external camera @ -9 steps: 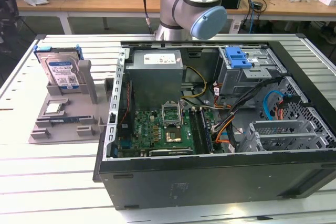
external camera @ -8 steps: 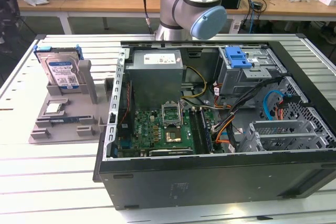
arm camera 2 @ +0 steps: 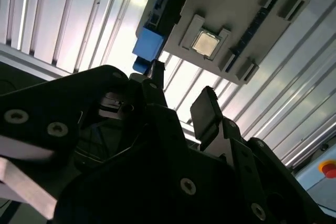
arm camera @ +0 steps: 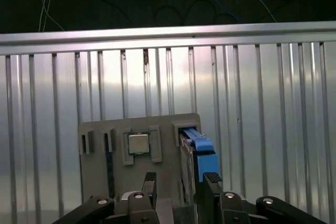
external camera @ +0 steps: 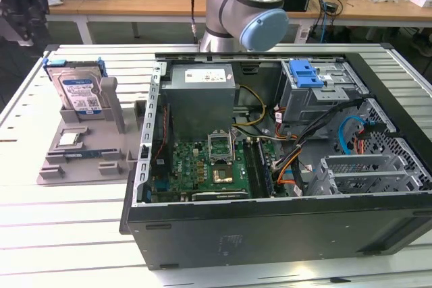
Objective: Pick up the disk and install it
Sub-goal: 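Pick up the disk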
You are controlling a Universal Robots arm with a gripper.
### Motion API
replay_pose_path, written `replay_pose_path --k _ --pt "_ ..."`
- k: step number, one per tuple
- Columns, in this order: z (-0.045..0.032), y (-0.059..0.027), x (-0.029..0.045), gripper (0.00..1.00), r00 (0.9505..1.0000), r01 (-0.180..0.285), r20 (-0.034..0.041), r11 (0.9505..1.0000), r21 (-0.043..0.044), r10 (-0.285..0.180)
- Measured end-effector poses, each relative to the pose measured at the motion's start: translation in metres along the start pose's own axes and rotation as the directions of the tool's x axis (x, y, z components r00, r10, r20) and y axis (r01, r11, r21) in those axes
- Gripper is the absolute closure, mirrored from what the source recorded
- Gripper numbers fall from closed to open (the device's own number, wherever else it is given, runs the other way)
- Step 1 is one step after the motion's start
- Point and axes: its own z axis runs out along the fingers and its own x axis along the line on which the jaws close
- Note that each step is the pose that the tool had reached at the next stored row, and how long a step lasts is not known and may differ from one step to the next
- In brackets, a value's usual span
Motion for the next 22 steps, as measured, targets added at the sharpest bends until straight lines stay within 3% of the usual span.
replay_pose_path --k 9,14,22 --pt "0.0201 -0.0068 -0.0152 0.52 0.9996 0.028 -0.0012 0.9996 -0.0005 -0.028" --pt "0.0329 -0.0066 -0.0296 0.52 0.9987 0.051 -0.0019 0.9987 -0.0008 -0.051" --pt "0.0487 -0.0071 -0.0296 0.52 0.9973 0.074 -0.0031 0.9973 -0.0012 -0.074"
